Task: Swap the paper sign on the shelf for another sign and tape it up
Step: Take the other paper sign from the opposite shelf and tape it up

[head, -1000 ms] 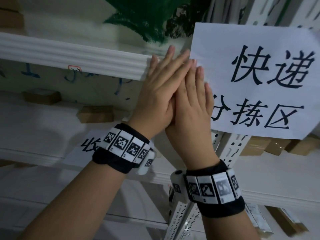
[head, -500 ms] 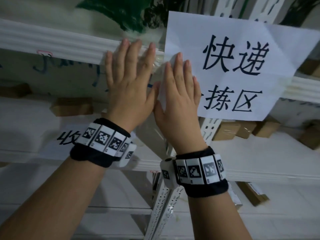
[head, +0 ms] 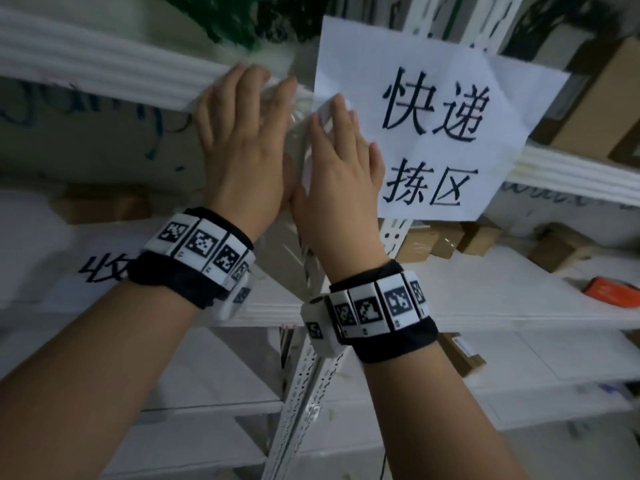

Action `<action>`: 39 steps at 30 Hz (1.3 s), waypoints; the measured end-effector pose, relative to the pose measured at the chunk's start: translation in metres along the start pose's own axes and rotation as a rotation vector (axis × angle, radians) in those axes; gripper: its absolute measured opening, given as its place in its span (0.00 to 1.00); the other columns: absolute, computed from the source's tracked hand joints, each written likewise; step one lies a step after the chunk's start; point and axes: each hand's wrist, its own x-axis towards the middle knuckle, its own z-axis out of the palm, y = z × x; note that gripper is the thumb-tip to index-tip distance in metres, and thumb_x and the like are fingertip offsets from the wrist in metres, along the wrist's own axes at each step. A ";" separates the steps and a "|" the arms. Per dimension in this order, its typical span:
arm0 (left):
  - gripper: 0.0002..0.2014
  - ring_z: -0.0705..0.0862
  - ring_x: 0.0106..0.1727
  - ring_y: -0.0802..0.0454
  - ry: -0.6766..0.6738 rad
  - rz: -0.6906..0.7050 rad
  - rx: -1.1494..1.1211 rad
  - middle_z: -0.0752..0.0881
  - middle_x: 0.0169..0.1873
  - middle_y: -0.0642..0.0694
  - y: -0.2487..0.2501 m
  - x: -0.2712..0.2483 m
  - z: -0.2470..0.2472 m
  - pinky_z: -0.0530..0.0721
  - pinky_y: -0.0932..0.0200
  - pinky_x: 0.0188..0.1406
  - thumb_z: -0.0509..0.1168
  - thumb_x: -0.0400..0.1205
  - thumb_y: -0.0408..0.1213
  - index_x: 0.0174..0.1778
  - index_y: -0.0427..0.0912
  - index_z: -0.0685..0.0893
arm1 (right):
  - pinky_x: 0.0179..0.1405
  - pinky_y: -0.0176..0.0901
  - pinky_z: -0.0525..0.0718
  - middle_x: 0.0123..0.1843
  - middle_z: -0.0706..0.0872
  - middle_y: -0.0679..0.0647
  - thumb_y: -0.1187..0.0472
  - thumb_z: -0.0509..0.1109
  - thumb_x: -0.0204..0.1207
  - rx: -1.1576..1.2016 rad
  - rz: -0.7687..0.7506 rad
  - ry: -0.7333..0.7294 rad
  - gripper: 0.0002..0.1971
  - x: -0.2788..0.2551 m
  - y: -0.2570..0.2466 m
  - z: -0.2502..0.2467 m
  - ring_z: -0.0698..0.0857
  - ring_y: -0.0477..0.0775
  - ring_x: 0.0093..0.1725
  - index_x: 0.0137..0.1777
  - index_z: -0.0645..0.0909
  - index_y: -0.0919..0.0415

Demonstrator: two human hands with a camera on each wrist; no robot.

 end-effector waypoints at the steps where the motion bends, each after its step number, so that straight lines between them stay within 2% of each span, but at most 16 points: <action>1: 0.31 0.69 0.87 0.38 -0.002 0.000 -0.008 0.74 0.83 0.40 0.001 0.002 -0.002 0.64 0.37 0.86 0.67 0.83 0.34 0.85 0.50 0.73 | 0.96 0.72 0.55 0.99 0.58 0.58 0.60 0.71 0.87 -0.016 -0.010 -0.016 0.34 0.002 0.000 -0.008 0.61 0.63 0.97 0.93 0.69 0.56; 4: 0.31 0.69 0.86 0.37 -0.051 -0.012 -0.026 0.74 0.82 0.40 0.003 0.003 -0.008 0.65 0.34 0.85 0.68 0.82 0.34 0.84 0.50 0.75 | 0.95 0.74 0.55 0.97 0.63 0.57 0.57 0.70 0.84 -0.038 -0.048 -0.086 0.34 0.005 0.001 -0.026 0.66 0.65 0.94 0.91 0.72 0.56; 7: 0.31 0.68 0.87 0.37 -0.117 -0.021 0.004 0.73 0.84 0.40 0.006 0.001 -0.016 0.64 0.31 0.86 0.67 0.82 0.38 0.85 0.49 0.74 | 0.95 0.71 0.55 0.94 0.68 0.58 0.49 0.54 0.83 0.033 -0.105 -0.088 0.34 0.005 0.007 -0.041 0.66 0.65 0.94 0.89 0.74 0.57; 9: 0.31 0.61 0.93 0.37 -0.162 -0.061 0.035 0.66 0.89 0.40 0.022 0.000 -0.027 0.56 0.29 0.91 0.61 0.88 0.41 0.90 0.48 0.67 | 0.98 0.67 0.52 0.96 0.66 0.60 0.46 0.40 0.80 0.106 -0.141 -0.062 0.43 0.007 0.017 -0.050 0.60 0.64 0.97 0.92 0.70 0.60; 10: 0.33 0.53 0.96 0.38 -0.215 -0.067 0.043 0.58 0.93 0.39 0.035 0.001 -0.031 0.50 0.30 0.93 0.55 0.90 0.42 0.93 0.46 0.60 | 0.99 0.65 0.50 0.97 0.63 0.61 0.47 0.38 0.80 0.122 -0.153 -0.034 0.44 0.010 0.025 -0.053 0.57 0.64 0.98 0.94 0.67 0.61; 11: 0.36 0.44 0.97 0.39 -0.285 -0.039 0.054 0.47 0.96 0.40 0.051 0.000 -0.031 0.45 0.32 0.95 0.50 0.89 0.42 0.96 0.43 0.50 | 0.99 0.64 0.49 0.98 0.60 0.61 0.50 0.39 0.82 0.130 -0.167 0.018 0.41 0.013 0.034 -0.055 0.54 0.64 0.99 0.94 0.66 0.61; 13: 0.41 0.35 0.96 0.40 -0.345 0.096 0.072 0.35 0.94 0.39 0.083 -0.005 -0.019 0.42 0.35 0.96 0.51 0.90 0.45 0.95 0.39 0.36 | 0.99 0.65 0.51 0.98 0.60 0.63 0.61 0.49 0.89 0.139 -0.225 0.146 0.33 0.020 0.059 -0.054 0.55 0.65 0.99 0.94 0.66 0.62; 16: 0.48 0.34 0.95 0.40 -0.297 0.190 0.059 0.33 0.94 0.37 0.118 0.002 0.008 0.40 0.37 0.96 0.57 0.90 0.52 0.93 0.38 0.30 | 0.98 0.69 0.54 0.97 0.61 0.65 0.68 0.62 0.90 0.113 -0.276 0.257 0.32 0.028 0.101 -0.050 0.58 0.67 0.98 0.94 0.65 0.63; 20: 0.51 0.29 0.93 0.36 -0.306 0.292 0.160 0.21 0.88 0.35 0.138 0.021 0.032 0.35 0.37 0.95 0.55 0.90 0.53 0.88 0.36 0.19 | 0.98 0.63 0.38 0.99 0.52 0.62 0.67 0.61 0.92 0.059 -0.200 0.204 0.36 0.037 0.132 -0.046 0.47 0.62 0.99 0.98 0.55 0.58; 23: 0.50 0.26 0.92 0.36 -0.275 0.326 0.175 0.22 0.89 0.35 0.129 0.028 0.046 0.35 0.34 0.94 0.51 0.90 0.56 0.88 0.36 0.19 | 0.98 0.64 0.40 0.99 0.52 0.63 0.60 0.55 0.92 -0.003 -0.248 0.169 0.35 0.043 0.147 -0.041 0.43 0.59 0.98 0.98 0.51 0.62; 26: 0.45 0.28 0.93 0.38 -0.221 0.382 0.192 0.30 0.93 0.36 0.109 0.034 0.053 0.38 0.33 0.94 0.44 0.90 0.58 0.90 0.40 0.23 | 0.98 0.68 0.52 0.98 0.55 0.64 0.50 0.51 0.94 -0.123 -0.312 0.198 0.35 0.046 0.164 -0.036 0.51 0.62 0.98 0.97 0.54 0.65; 29: 0.44 0.34 0.94 0.37 -0.192 0.388 0.183 0.32 0.93 0.35 0.092 0.041 0.049 0.41 0.33 0.94 0.39 0.90 0.66 0.93 0.41 0.31 | 0.97 0.71 0.53 0.98 0.48 0.60 0.39 0.48 0.94 -0.202 -0.300 0.207 0.39 0.048 0.186 -0.034 0.57 0.67 0.98 0.97 0.51 0.63; 32: 0.40 0.29 0.93 0.40 -0.147 0.431 0.261 0.33 0.93 0.37 0.065 0.045 0.050 0.36 0.38 0.94 0.33 0.92 0.63 0.93 0.40 0.34 | 0.97 0.71 0.52 0.99 0.53 0.64 0.35 0.47 0.94 -0.290 -0.300 0.215 0.42 0.051 0.215 -0.033 0.58 0.67 0.98 0.97 0.48 0.64; 34: 0.37 0.24 0.92 0.44 -0.138 0.422 0.282 0.28 0.92 0.40 0.047 0.045 0.046 0.30 0.43 0.93 0.29 0.92 0.60 0.92 0.39 0.34 | 0.97 0.68 0.50 0.99 0.54 0.65 0.34 0.47 0.94 -0.341 -0.314 0.201 0.43 0.048 0.233 -0.036 0.58 0.67 0.98 0.97 0.46 0.64; 37: 0.39 0.25 0.92 0.46 -0.154 0.369 0.334 0.27 0.92 0.41 0.025 0.043 0.038 0.26 0.46 0.93 0.37 0.92 0.59 0.92 0.37 0.36 | 0.98 0.64 0.48 0.99 0.54 0.66 0.33 0.47 0.93 -0.365 -0.337 0.154 0.45 0.046 0.245 -0.041 0.57 0.67 0.98 0.97 0.50 0.67; 39: 0.40 0.27 0.93 0.46 -0.175 0.327 0.347 0.33 0.93 0.40 0.013 0.040 0.031 0.26 0.47 0.92 0.39 0.92 0.58 0.93 0.36 0.38 | 0.99 0.64 0.45 0.99 0.48 0.65 0.30 0.41 0.92 -0.354 -0.213 0.119 0.47 0.045 0.246 -0.051 0.51 0.66 0.99 0.97 0.46 0.67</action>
